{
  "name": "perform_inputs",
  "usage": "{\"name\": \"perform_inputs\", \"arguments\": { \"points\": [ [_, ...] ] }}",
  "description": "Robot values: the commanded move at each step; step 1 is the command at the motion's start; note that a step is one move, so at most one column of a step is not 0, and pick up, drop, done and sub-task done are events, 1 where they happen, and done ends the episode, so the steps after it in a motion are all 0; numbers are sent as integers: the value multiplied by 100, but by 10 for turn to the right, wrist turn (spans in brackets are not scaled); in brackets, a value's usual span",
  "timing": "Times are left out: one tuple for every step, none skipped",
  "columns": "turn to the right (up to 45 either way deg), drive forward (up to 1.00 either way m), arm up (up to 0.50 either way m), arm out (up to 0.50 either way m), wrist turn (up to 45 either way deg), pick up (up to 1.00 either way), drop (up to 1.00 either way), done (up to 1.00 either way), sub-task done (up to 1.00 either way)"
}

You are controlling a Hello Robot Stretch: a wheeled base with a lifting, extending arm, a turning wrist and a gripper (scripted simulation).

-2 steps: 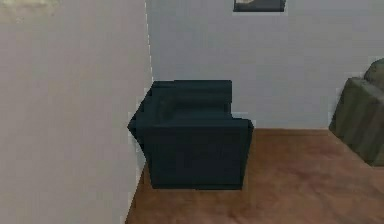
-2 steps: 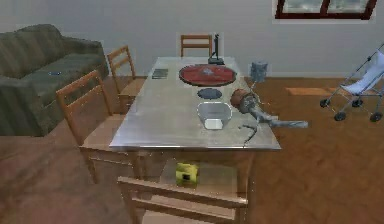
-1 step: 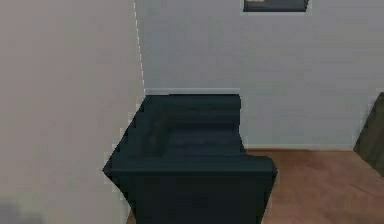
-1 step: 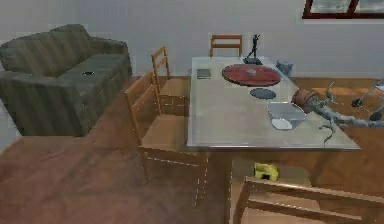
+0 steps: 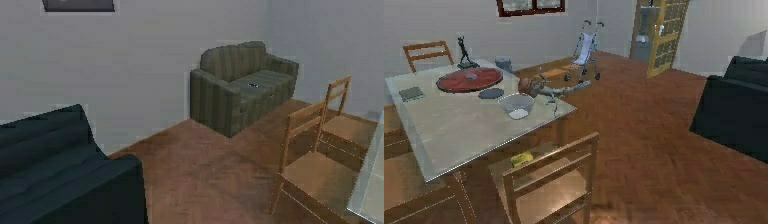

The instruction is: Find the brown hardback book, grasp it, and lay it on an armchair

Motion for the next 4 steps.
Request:
{"name": "perform_inputs", "arguments": {
  "points": [
    [60,0,0,0,0,0,0,0,0],
    [0,100,0,0,0,0,0,0,0],
    [90,0,0,0,0,0,0,0,0],
    [0,30,0,0,0,0,0,0,0]
  ]
}}
